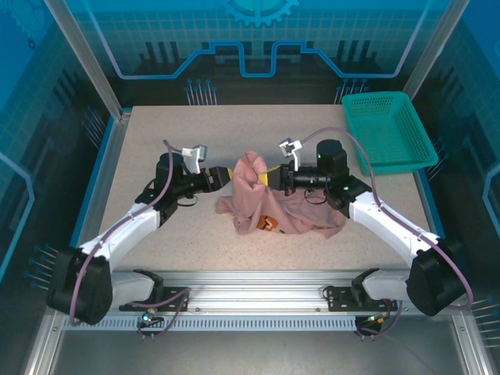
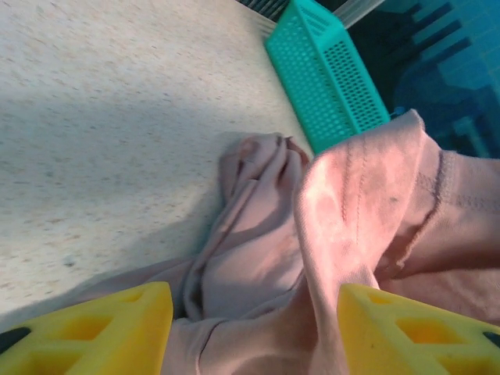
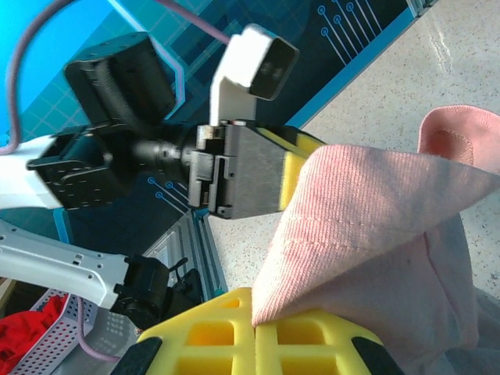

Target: Fold the inside-out t-shirt

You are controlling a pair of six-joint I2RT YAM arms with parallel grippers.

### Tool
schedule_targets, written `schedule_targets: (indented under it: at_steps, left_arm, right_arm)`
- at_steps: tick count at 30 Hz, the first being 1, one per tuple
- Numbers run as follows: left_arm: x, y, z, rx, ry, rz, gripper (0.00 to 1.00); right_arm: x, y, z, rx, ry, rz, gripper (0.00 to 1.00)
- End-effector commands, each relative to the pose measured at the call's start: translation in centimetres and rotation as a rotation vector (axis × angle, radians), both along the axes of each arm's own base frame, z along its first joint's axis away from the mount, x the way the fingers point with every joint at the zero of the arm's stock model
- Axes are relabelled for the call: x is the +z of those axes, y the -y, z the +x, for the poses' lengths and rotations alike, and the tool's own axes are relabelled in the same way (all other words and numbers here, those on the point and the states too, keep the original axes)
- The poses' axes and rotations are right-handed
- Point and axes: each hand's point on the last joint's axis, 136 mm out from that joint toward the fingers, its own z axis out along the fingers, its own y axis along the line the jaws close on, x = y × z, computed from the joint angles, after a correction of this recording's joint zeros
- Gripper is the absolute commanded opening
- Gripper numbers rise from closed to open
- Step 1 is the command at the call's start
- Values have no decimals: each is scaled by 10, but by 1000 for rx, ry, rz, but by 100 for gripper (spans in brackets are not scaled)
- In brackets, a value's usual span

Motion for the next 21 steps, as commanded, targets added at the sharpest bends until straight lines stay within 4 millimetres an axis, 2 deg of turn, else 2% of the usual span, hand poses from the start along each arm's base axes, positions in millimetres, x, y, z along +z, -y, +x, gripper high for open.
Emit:
schedule_targets:
  at_steps: [1, 3, 6, 10, 15, 18, 21]
  left_arm:
    - [15, -11, -10, 52, 69, 166, 61]
    - [26, -2, -15, 27, 94, 211, 62]
    - [35, 13, -13, 2, 98, 251, 64]
    - [33, 28, 3, -4, 58, 315, 67]
    - [20, 49, 22, -37, -28, 375, 68]
    - [11, 57, 31, -46, -65, 389, 61]
    - [10, 64, 35, -55, -70, 371, 46]
  right_arm:
    - [5, -3, 1, 19, 42, 8, 0]
    - [2, -3, 2, 15, 46, -6, 0]
    - [1, -5, 1, 22, 49, -9, 0]
    - [2, -7, -2, 32, 58, -10, 0]
    - [4, -7, -4, 32, 70, -14, 0]
    - [4, -6, -5, 29, 75, -16, 0]
    - [3, -6, -7, 29, 76, -19, 0]
